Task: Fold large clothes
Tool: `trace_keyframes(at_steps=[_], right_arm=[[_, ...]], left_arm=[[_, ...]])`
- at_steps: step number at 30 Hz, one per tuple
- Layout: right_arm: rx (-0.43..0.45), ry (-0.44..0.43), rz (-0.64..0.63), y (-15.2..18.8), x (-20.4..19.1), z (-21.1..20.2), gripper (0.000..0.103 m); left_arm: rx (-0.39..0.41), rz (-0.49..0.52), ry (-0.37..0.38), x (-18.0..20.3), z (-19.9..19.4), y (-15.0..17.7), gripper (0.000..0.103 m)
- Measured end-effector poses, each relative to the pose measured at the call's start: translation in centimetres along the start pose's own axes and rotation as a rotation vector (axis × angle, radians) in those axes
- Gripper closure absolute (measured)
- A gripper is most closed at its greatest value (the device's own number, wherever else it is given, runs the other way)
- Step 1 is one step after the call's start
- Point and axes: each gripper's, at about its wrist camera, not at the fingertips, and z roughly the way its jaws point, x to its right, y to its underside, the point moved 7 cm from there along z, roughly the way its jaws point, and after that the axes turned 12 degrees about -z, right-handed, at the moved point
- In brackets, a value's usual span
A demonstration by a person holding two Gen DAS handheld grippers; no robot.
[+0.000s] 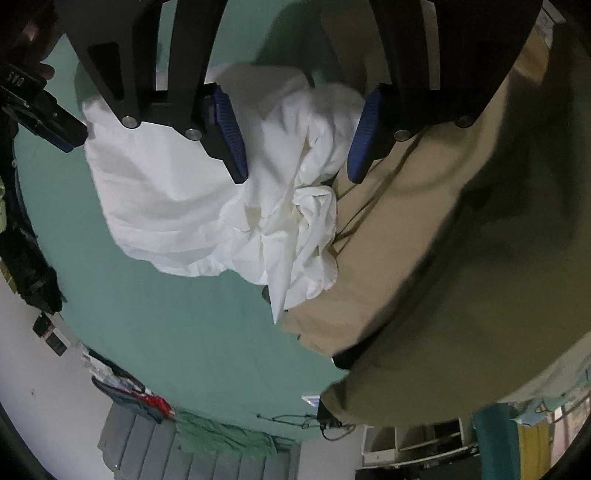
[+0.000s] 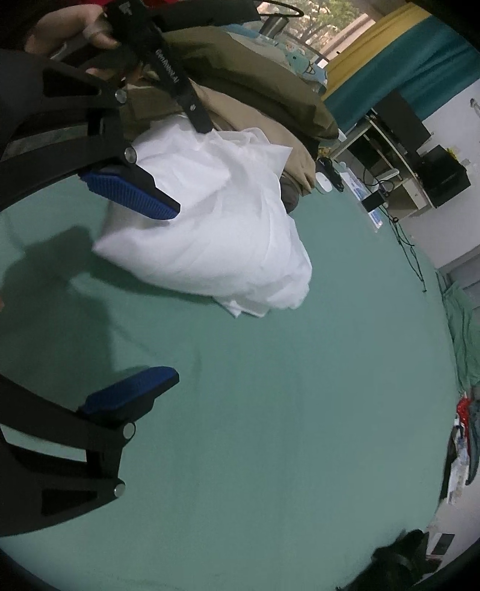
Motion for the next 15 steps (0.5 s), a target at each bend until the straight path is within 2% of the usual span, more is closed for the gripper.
trace_keyframes(at_steps=[8, 15], right_arm=[[0.026, 0.019, -0.013, 1.1, 0.7, -4.4, 0.021], [0.033, 0.061, -0.017, 2.8, 2.2, -8.0, 0.02]], left_arm=[[0.025, 0.007, 0.026, 0.9, -4.6, 2.0, 0.044], [0.049, -0.009, 0.098, 3.4, -8.2, 3.5, 0.044]])
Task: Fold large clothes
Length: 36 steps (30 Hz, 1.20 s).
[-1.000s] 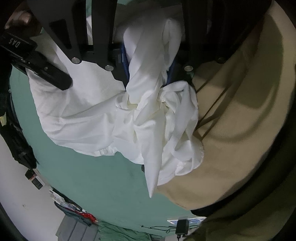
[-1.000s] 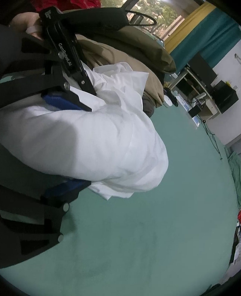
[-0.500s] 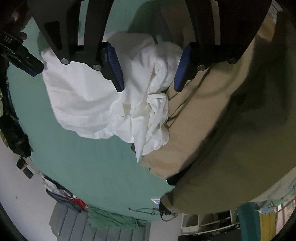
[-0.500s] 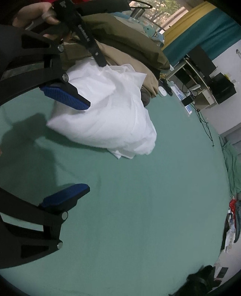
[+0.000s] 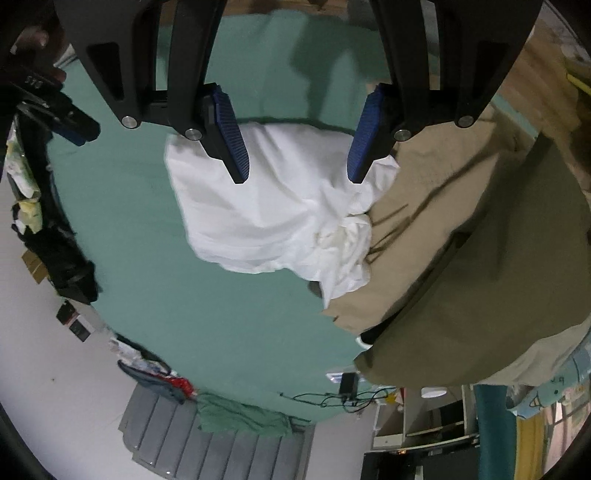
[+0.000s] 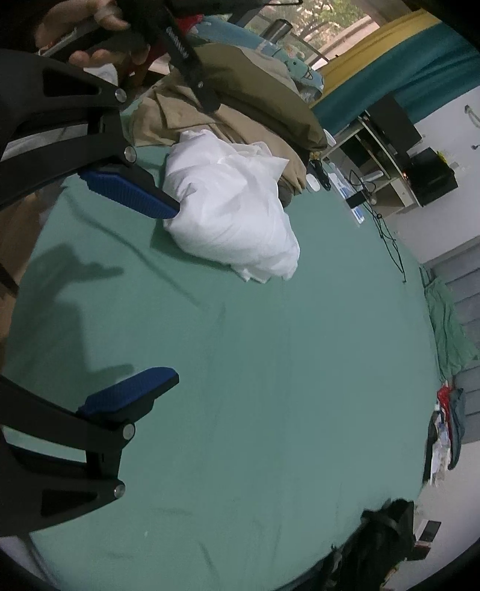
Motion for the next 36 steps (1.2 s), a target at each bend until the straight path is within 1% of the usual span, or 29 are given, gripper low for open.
trace_keyframes(at_steps=[3, 6, 10, 14, 17, 20, 24, 26, 27, 28, 32, 34, 36], right_arm=[[0.006, 0.024, -0.001, 0.8, 1.2, -1.7, 0.018], [0.021, 0.055, -0.003, 1.3, 2.3, -3.4, 0.017], [0.053, 0.099, -0.002, 1.4, 4.1, -6.0, 0.017], [0.085, 0.136, -0.014, 1.1, 5.5, -8.6, 0.017], [0.113, 0.161, -0.019, 0.6, 6.4, -10.6, 0.016], [0.147, 0.197, -0.027, 0.1, 7.4, -12.7, 0.016], [0.185, 0.231, -0.044, -0.6, 7.9, -14.8, 0.016], [0.207, 0.242, -0.046, -0.8, 8.1, -15.9, 0.016], [0.219, 0.246, -0.045, -1.0, 8.1, -16.4, 0.016], [0.231, 0.251, -0.045, -1.2, 8.1, -17.0, 0.016], [0.272, 0.277, -0.074, -1.8, 7.4, -18.8, 0.016], [0.292, 0.288, -0.09, -2.1, 7.0, -19.8, 0.016], [0.313, 0.297, -0.103, -2.4, 6.6, -20.8, 0.016]], left_arm=[[0.022, 0.013, 0.042, 1.4, -1.8, 0.5, 0.044], [0.063, 0.04, 0.075, 3.4, -3.5, 1.0, 0.044], [0.113, 0.052, 0.121, 6.2, -5.7, 1.4, 0.044], [0.145, 0.074, 0.161, 8.9, -7.5, 1.6, 0.044], [0.178, 0.105, 0.167, 10.6, -8.7, 1.8, 0.044], [0.22, 0.133, 0.148, 12.0, -10.0, 1.8, 0.044], [0.266, 0.148, 0.161, 13.7, -12.1, 1.3, 0.044], [0.293, 0.154, 0.167, 14.4, -13.1, 1.1, 0.042], [0.311, 0.158, 0.169, 14.8, -13.8, 0.9, 0.039], [0.325, 0.163, 0.171, 15.1, -14.3, 0.8, 0.039], [0.374, 0.19, 0.194, 16.5, -16.4, 0.6, 0.038], [0.414, 0.21, 0.181, 17.0, -17.5, 0.5, 0.038], [0.446, 0.22, 0.185, 17.5, -18.6, 0.4, 0.038]])
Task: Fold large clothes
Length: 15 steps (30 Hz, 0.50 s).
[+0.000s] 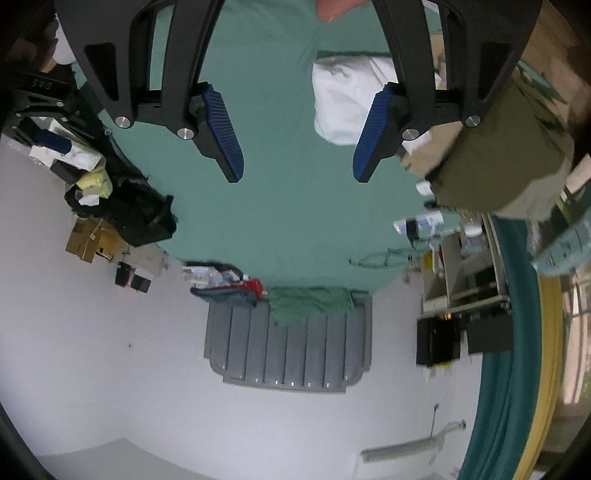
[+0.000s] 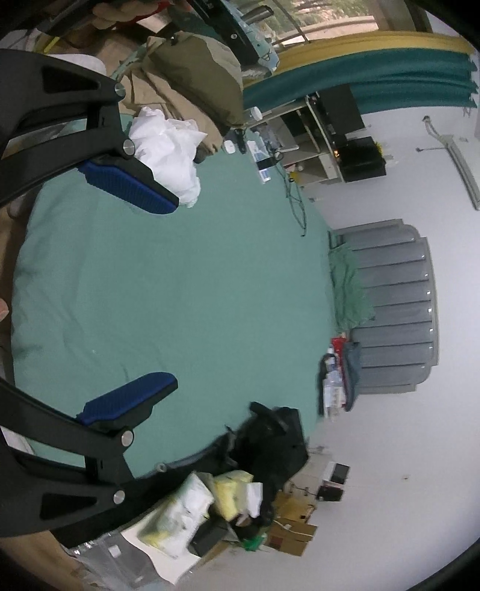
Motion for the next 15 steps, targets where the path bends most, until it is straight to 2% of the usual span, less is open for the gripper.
trace_keyframes(at_steps=[8, 12, 15], right_arm=[[0.103, 0.031, -0.031, -2.4, -0.1, -3.4, 0.015], [0.125, 0.043, -0.046, -2.7, -0.5, -3.6, 0.013], [0.113, 0.041, -0.051, -2.2, -0.9, -2.7, 0.013]], left_arm=[[0.076, -0.009, 0.051, 0.5, -2.4, -1.7, 0.038], [0.027, -0.014, 0.091, 0.2, -2.0, -0.7, 0.038], [0.016, 0.003, 0.073, -0.4, -1.6, 0.1, 0.038]])
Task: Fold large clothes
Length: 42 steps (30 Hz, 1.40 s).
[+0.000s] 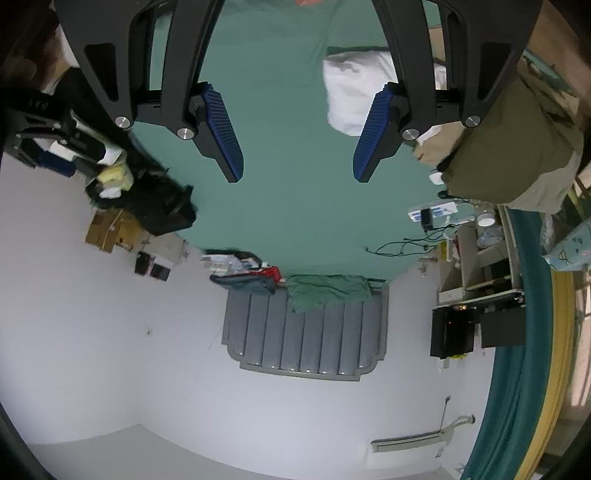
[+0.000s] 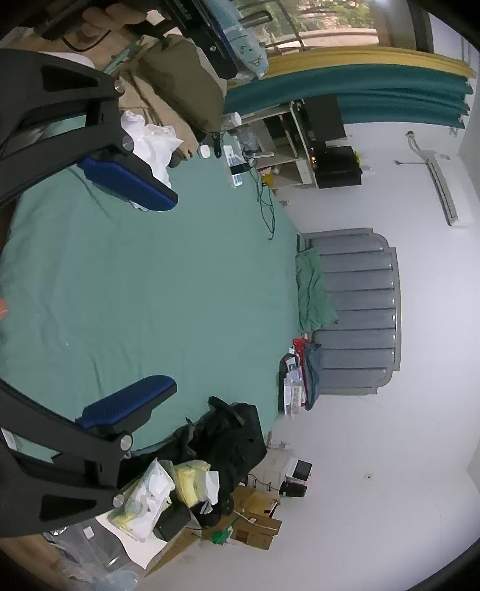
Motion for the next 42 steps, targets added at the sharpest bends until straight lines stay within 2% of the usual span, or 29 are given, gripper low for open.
trace_keyframes(at_steps=[10, 42], right_arm=[[-0.047, -0.036, -0.02, 1.4, -1.4, 2.2, 0.013], [-0.054, -0.036, -0.016, 1.6, -1.3, 2.3, 0.013]], left_arm=[[-0.041, 0.008, -0.039, -1.7, 1.2, 1.2, 0.038], [-0.052, -0.003, -0.017, -1.4, 1.5, 1.9, 0.038]])
